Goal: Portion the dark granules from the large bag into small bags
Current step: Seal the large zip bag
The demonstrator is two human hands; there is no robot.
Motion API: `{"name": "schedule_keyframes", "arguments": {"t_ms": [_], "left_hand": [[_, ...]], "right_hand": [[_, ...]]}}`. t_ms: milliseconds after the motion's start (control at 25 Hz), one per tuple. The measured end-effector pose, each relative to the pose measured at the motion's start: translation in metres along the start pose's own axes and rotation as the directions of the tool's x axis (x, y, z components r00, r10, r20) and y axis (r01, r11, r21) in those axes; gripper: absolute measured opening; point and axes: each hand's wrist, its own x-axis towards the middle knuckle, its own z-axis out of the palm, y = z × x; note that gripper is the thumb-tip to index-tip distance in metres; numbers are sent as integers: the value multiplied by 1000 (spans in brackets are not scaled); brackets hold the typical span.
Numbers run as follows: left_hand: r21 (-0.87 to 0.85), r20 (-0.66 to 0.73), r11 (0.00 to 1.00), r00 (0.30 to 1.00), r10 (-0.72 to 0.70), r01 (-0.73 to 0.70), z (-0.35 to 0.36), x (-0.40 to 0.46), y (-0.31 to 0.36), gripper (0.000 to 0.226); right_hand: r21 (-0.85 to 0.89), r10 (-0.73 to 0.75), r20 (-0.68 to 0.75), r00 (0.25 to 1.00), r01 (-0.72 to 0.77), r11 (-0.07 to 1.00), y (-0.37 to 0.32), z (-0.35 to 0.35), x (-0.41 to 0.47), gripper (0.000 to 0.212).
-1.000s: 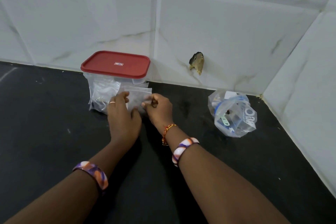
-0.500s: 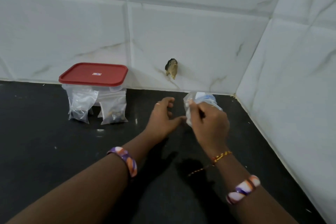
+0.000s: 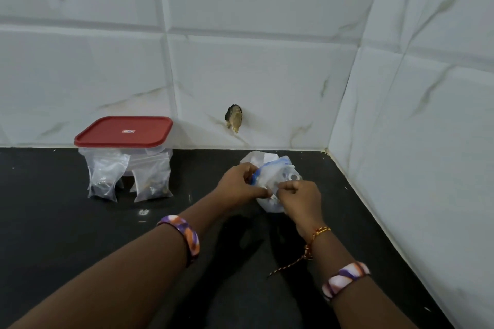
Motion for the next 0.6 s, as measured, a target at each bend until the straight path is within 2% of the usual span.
{"name": "schedule_keyframes", "arguments": {"t_ms": [80, 200, 280, 320, 440, 520, 600], "left_hand": [[-36, -34, 999, 999, -36, 35, -13, -5, -2, 43], [-133, 72, 988, 995, -68, 77, -22, -16, 2, 41], [-193, 146, 977, 988, -59, 87, -19, -26, 5, 32], [-218, 127, 972, 990, -66, 93, -19, -30, 6, 27], [-411, -44, 899, 981, -188, 154, -30, -39, 0, 11], [-567, -129, 806, 948, -291, 170, -41, -40, -6, 8], [-678, -213, 717, 892, -400, 160, -54, -39, -12, 10]], "right_hand": [[-9, -8, 90, 996, 9, 1000, -9, -7, 0, 14], [-240, 17, 327, 945, 65, 969, -26, -2, -7, 16], [-333, 8, 357, 934, 119, 935, -28, 6, -12, 19], [-327, -5, 329, 944, 118, 938, -27, 7, -15, 22], [-190, -73, 265, 961, 126, 974, -31, -1, -20, 15], [-9, -73, 285, 956, 79, 997, -38, -12, -21, 15], [239, -64, 302, 951, -11, 971, -45, -24, -23, 15]]}}
